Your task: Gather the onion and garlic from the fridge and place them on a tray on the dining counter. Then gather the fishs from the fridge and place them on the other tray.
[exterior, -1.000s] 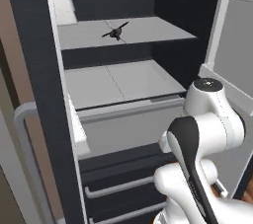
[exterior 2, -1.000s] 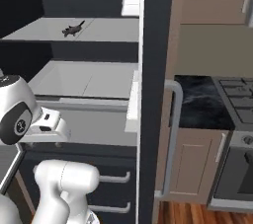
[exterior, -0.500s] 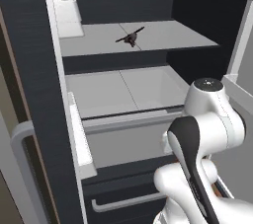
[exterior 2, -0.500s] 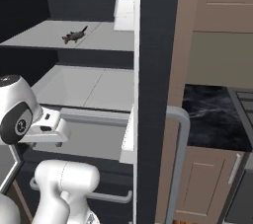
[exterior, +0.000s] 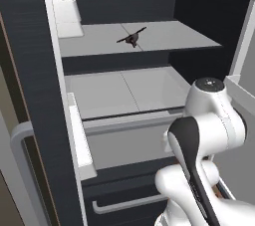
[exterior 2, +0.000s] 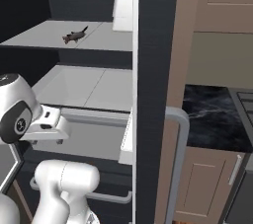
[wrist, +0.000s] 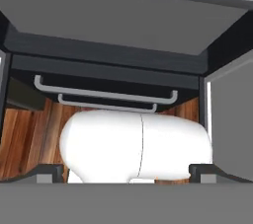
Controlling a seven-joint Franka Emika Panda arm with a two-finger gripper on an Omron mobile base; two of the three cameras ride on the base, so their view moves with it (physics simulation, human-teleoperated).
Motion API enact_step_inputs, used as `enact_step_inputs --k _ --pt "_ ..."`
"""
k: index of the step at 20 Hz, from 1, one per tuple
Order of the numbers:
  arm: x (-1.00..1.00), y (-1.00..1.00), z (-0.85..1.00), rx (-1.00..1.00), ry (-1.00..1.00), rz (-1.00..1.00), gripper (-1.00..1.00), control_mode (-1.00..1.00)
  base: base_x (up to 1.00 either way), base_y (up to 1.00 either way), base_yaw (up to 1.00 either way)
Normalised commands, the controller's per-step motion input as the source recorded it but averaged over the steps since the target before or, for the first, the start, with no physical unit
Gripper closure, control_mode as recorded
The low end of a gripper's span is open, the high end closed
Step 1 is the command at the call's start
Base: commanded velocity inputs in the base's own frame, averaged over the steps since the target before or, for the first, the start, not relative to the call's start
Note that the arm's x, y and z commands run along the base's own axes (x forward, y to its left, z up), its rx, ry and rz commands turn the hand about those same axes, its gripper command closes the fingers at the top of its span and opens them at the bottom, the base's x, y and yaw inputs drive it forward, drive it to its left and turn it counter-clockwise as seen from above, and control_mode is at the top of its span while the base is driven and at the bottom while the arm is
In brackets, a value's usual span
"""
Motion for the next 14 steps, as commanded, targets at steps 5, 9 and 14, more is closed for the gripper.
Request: enact_step_inputs --k 5,9,14 --pt "0.63 -0.08 0.32 -0.07 -0.36 0.15 -1.0 -1.0 0.0 0.0 0.0" --pt "0.71 -0.01 0.36 -0.05 -0.29 0.12 -1.0 -1.0 0.0 0.0 0.0" --pt "0.75 0.05 0.35 -0.01 -0.19 0.1 -1.0 -1.0 0.0 0.0 0.0"
